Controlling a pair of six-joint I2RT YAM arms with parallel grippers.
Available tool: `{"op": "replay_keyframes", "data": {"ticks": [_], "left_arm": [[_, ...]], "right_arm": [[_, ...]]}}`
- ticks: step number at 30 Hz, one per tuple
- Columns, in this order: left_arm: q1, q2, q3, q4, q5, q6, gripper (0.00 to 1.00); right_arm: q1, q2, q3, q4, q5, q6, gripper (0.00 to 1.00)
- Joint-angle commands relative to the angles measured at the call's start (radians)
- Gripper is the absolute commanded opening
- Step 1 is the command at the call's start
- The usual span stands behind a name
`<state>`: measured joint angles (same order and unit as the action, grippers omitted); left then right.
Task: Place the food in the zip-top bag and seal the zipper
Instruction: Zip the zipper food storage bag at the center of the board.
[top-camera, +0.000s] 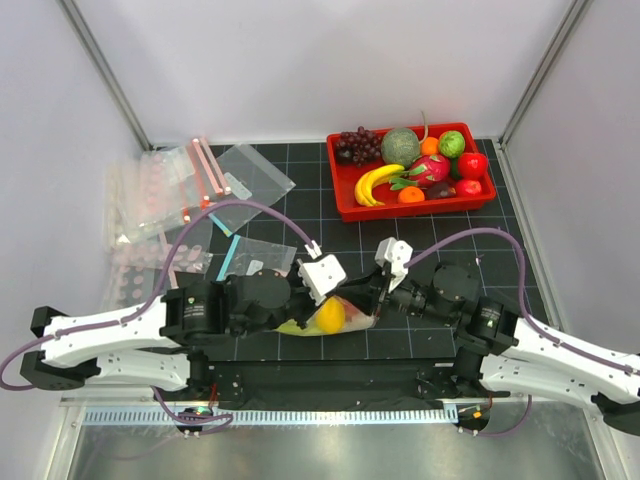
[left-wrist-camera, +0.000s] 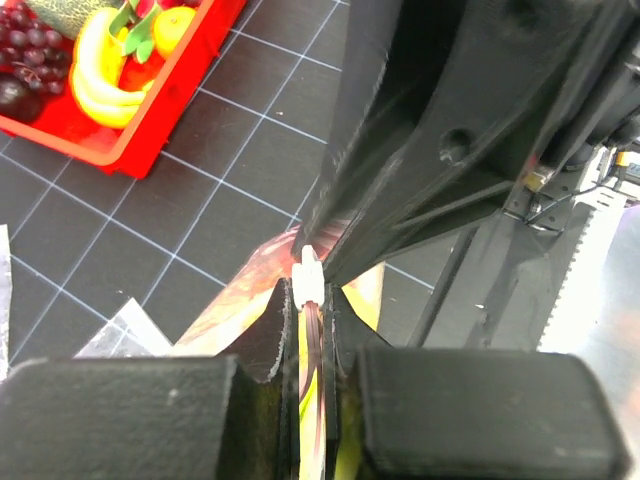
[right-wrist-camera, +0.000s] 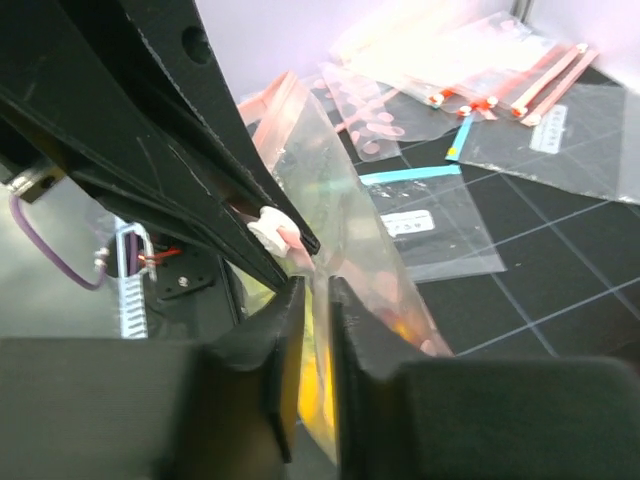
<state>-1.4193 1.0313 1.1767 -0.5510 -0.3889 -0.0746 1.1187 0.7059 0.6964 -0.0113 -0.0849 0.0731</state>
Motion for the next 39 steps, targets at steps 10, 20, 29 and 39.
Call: {"op": "replay_keyframes", "data": {"ticks": [10,20,29,39], "left_arm": [[0.0,-0.071,-0.026,0.086,0.145,0.004,0.0],[0.0,-0.123,-0.038,0.099,0.229,-0.002,0.0],[0.0,-0.125,-0.037,0.099,0.28,-0.005,0.0],[0.0,-0.143,-0.045,0.109,0.315,-0.01,0.0]], "right_arm": [[0.003,-0.074,-0.018,0.093,-0.209,-0.119,0.59],[0.003,-0.039,-0.005,0.071,-0.28,-0.167,0.59],[0.003,-0.033,-0.014,0.096,-0.289,-0.162,0.61],[0.003,0.004,-0.002,0.099,-0.337,-0.156,0.08]]}}
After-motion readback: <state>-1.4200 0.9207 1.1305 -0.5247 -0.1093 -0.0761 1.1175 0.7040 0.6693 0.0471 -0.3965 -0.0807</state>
